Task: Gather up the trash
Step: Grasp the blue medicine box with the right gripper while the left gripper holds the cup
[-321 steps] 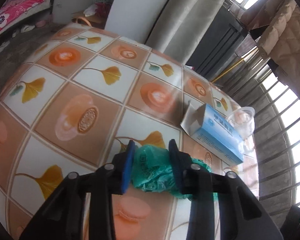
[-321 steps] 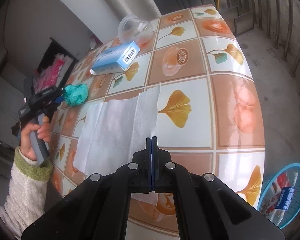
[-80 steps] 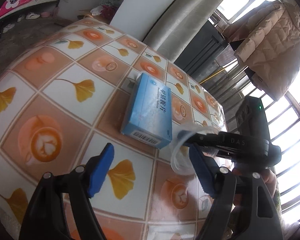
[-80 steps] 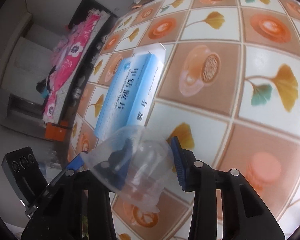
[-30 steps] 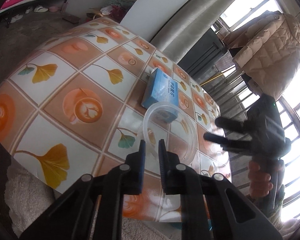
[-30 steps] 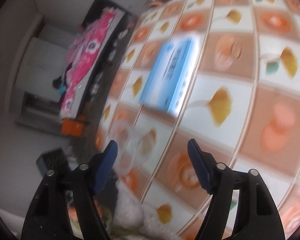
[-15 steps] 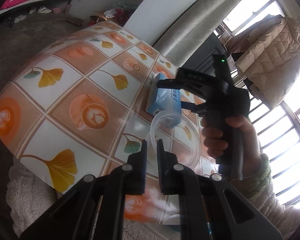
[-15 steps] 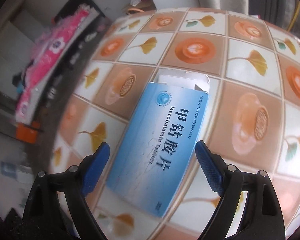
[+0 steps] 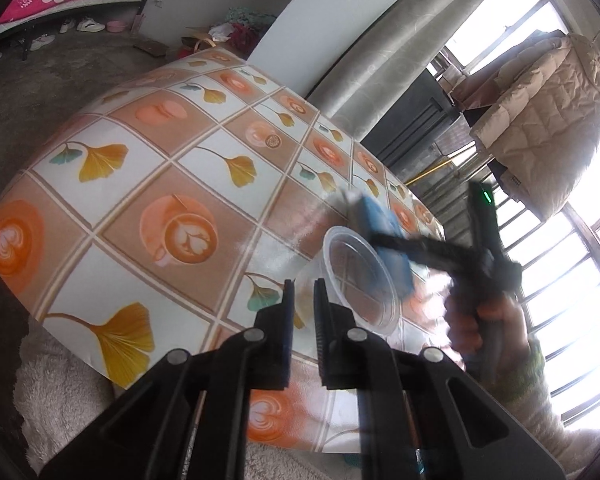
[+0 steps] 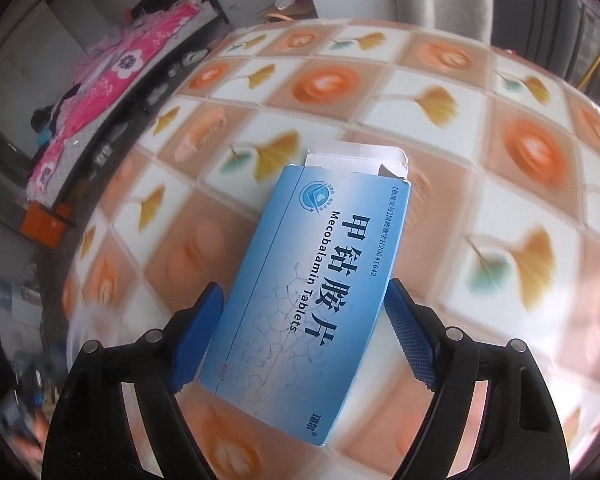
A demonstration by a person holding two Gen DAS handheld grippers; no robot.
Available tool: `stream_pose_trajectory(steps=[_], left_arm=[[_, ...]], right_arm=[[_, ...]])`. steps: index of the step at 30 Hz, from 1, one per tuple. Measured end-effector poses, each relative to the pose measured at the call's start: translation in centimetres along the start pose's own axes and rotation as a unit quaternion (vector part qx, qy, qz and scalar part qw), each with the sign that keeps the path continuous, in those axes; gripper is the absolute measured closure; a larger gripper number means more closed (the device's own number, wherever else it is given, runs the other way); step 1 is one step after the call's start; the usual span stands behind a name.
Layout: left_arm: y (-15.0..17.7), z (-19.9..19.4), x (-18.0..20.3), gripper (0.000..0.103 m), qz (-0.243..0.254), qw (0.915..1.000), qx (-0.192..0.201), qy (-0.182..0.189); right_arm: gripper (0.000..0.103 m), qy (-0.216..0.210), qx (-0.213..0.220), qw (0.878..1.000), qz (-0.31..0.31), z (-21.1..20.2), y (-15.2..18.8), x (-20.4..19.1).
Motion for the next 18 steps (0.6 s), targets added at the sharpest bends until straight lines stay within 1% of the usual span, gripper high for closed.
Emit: stream_pose_trajectory(steps=[5, 7, 12, 14, 16, 18], left_arm=[[0.1, 0.3, -0.1, 0.093, 0.001, 0.9999, -0.005, -0.011], [0.2, 0.4, -0.2, 0.089, 0.000, 0.9998, -0.007, -0.018], [0.2, 0.6, -0.4, 0.075, 0.005, 0.9992, -0.005, -0.040], [0.1, 1.0, -0.6, 0.074, 0.011, 0.9985, -0.004, -0.054], [0.1, 1.5, -0.7, 0.074, 0.012, 0.9979, -0.006, -0.064], [0.0, 1.8, -0.8, 0.074, 0.011, 0.9974, -0.006, -0.071]], right_arm=[[0.026, 0.002, -0.003, 1.000, 0.005, -3.0, 4.3, 1.6], [0.026, 0.005, 0.000, 1.000, 0.008, -4.1, 5.8, 2.0], [0.024, 0.029, 0.021, 0.999, 0.007, -5.9, 7.7, 2.5], [0.023, 0.038, 0.031, 0.999, 0.008, -6.5, 8.1, 2.7], [0.020, 0.033, 0.040, 0.999, 0.010, -6.9, 8.4, 2.6], [0.020, 0.036, 0.043, 0.998, 0.012, -7.1, 8.6, 2.7]])
Point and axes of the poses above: each gripper's, at about its wrist camera, not at the fingertips, and z roughly the way its jaws point, x to its right, y to its underside, the point moved 10 cm from there along z, roughly the way its jaws point, and after that the axes turned 4 degrees about x, right-handed, at the moved point
